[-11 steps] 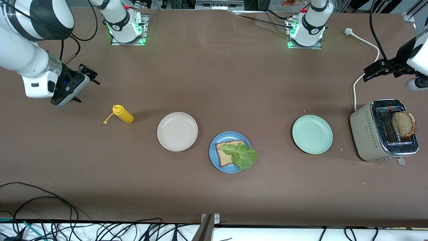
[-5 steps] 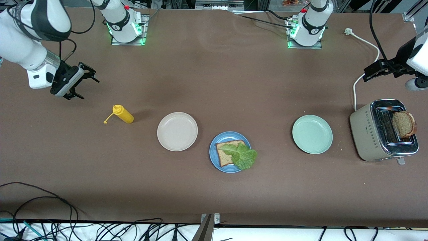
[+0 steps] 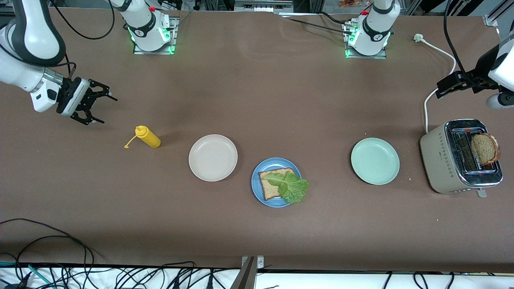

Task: Make sandwich in blue plate with both arms
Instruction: 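Move the right gripper over the yellow squeeze bottle, then lower the right gripper around the yellow bottle and close it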

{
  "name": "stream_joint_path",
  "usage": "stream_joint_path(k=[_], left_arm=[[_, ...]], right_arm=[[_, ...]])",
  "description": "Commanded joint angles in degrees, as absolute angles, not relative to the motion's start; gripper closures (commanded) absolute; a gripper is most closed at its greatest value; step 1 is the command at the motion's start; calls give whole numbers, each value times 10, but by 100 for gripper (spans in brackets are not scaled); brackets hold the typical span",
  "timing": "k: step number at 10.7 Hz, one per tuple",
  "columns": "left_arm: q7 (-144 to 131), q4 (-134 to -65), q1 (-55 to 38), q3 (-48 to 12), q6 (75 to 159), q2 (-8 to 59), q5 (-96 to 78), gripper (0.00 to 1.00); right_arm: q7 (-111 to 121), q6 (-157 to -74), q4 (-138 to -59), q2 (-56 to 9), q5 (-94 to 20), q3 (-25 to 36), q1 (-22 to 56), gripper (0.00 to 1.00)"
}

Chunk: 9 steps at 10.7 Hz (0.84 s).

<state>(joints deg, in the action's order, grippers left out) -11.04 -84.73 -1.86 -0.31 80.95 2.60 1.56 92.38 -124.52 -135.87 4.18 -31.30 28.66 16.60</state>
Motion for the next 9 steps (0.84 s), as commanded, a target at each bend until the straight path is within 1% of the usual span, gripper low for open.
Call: stream_joint_path(k=[1,3,7,9], left_arm=[[-105,-832,-18,-4,798,31,16,0],[-105,-832,-18,-4,798,30,16,0],[-105,-832,-18,-4,798,31,16,0],[-105,-832,-18,-4,798,30,16,0]], right_arm=[[1135,-1201,-1355,-40,-471,322,166,1],[1237,-1163,-1348,-96,-562,324,154,1],[1336,-1080,-1298,-191,-642,323,142,1],[1385,-1017,-1244,-262,-678,323,135,0]])
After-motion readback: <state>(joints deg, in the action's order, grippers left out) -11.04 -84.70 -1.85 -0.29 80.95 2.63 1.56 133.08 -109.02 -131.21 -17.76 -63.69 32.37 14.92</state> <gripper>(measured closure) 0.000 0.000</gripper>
